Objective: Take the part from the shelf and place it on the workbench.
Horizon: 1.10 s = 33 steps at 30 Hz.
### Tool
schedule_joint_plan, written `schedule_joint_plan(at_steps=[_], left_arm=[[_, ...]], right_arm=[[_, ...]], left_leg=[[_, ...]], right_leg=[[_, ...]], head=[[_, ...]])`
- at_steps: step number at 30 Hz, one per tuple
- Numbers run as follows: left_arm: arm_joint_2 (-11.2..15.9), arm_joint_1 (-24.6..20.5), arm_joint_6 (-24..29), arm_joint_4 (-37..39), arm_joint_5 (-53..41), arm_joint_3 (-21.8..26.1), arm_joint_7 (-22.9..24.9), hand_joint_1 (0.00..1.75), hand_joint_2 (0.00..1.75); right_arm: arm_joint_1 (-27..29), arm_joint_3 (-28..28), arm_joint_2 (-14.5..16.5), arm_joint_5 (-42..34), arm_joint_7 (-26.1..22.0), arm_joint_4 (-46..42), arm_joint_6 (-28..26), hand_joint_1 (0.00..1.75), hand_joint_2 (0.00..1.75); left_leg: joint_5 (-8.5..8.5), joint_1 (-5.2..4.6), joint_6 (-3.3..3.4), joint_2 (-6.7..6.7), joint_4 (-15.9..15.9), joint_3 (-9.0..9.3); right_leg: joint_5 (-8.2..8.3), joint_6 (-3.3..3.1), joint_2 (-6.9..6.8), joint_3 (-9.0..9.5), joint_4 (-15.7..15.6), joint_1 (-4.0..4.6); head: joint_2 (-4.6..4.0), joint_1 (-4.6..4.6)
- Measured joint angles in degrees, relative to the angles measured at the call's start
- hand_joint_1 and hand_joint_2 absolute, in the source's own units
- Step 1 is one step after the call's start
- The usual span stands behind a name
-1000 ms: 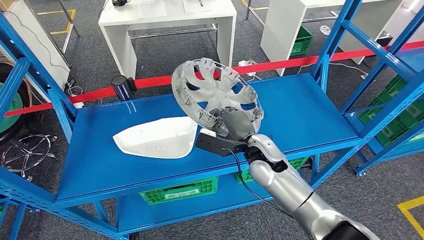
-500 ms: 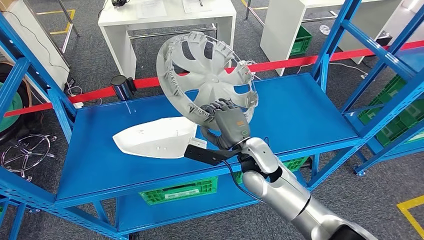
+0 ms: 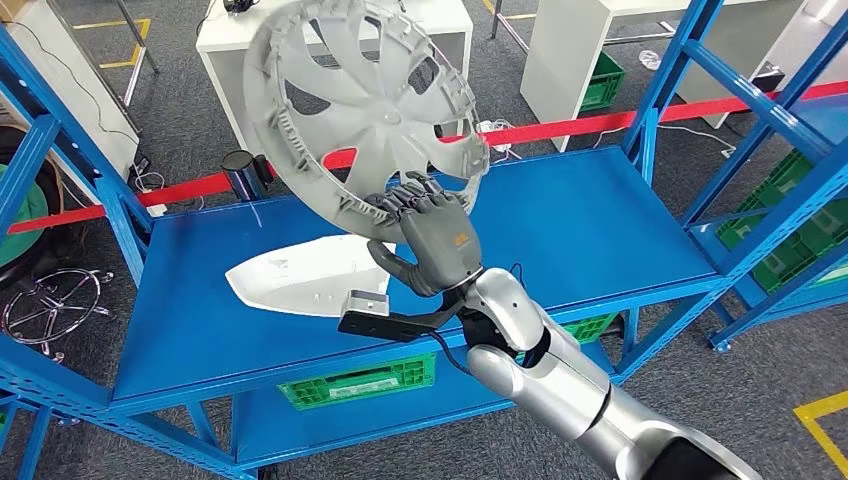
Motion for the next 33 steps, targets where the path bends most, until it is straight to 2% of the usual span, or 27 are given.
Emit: schedule_joint_plan(at_steps=[12,33], left_arm=[[-0.5,0.0,0.0,0.0,0.0,0.1,-1.4,0.0,1.75],[-0.9,-0.2,-2.4,0.0,0.1,1.6,-2.4,0.0,1.75]], right_arm=[[-3.2,3.3,0.0,-0.1,-0.3,-3.9,-2.2,1.75,1.75],[-4.0,6.3,0.0,1.5,1.1,-5.9,-4.3,1.75,1.75]], left_leg=[[0.0,0.0,0.0,0.0,0.0,0.0],[0.0,0.0,0.0,0.01,0.0,0.01]], right_leg=[[0.0,0.0,0.0,0.0,0.0,0.0],[0.0,0.0,0.0,-0.02,0.0,-0.01]], head=[[0.0,0.01],[0.0,0.0]])
